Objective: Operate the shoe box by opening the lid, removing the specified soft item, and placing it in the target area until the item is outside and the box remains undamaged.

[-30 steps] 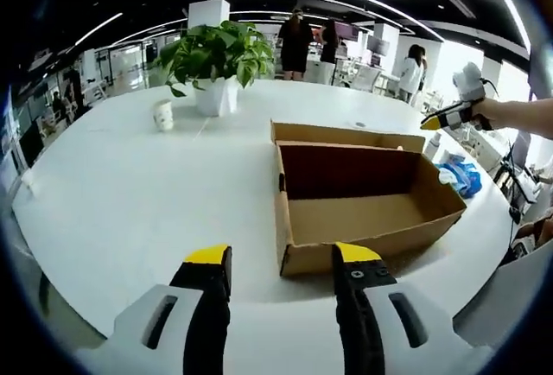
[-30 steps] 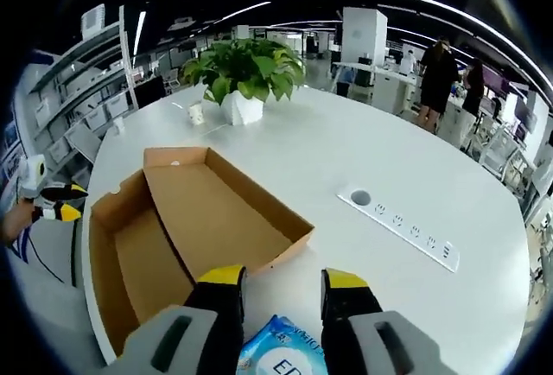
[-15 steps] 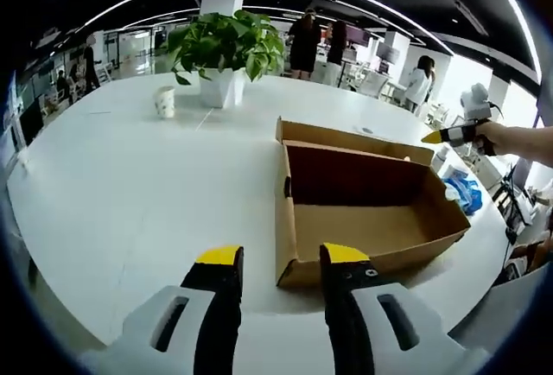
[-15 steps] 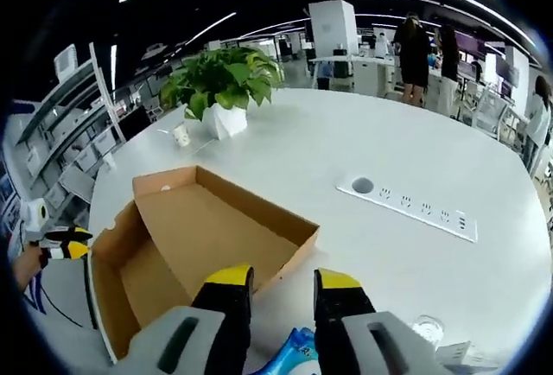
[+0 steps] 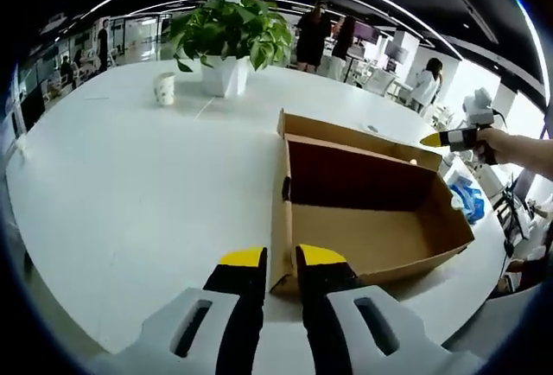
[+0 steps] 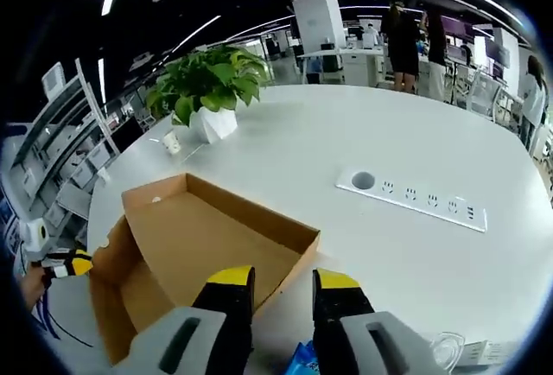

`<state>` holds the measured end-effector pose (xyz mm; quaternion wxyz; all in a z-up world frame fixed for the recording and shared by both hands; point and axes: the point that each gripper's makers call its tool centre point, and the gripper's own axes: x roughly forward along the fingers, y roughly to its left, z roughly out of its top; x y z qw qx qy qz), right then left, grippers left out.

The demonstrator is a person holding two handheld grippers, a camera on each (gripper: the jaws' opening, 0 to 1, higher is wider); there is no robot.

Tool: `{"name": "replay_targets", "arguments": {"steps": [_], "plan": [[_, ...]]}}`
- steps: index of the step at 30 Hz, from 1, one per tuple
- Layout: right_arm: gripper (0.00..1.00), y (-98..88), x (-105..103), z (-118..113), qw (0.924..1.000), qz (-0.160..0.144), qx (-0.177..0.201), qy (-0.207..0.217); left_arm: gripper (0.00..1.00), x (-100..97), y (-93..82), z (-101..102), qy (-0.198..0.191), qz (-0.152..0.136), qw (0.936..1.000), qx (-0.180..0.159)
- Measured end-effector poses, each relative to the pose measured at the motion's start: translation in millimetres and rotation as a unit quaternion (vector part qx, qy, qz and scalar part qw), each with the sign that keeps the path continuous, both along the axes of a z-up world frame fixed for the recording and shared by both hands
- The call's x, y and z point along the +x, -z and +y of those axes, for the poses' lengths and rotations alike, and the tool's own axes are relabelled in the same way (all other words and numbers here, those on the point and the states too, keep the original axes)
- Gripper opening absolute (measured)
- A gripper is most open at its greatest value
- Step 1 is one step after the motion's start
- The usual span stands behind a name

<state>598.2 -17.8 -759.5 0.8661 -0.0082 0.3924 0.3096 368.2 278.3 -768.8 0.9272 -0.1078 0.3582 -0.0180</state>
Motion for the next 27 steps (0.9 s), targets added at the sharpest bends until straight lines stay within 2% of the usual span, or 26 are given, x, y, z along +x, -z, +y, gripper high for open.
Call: {"name": "replay_targets", "arguments": {"steps": [5,10,14,17,27], "plan": [[0.23,4.1,3,4,0.9999,0.008,-0.005,0.003,0.04,1.9,4.8,0,-0.001,0.009,0.9999,-0.013],[0.23,9.0,10,10,0.9993,0.030,0.006,0.020,0.03,4.6,7.2,5,-0.003,0.010,0.9999,0.006],[0.23,14.0,14,15,0.9993,0.031,-0.006,0.017,0.03,6.0,8.6,8,-0.006,0.008,0.9998,0.016],[0.23,18.8,14,18,0.9992,0.032,-0.021,0.015,0.03,6.1,9.1,8,-0.009,0.006,0.9998,0.015],[0.22,24.7,18,23,0.9984,0.047,-0.024,0.023,0.03,5.2,10.1,8,-0.008,0.010,0.9998,0.018]]}}
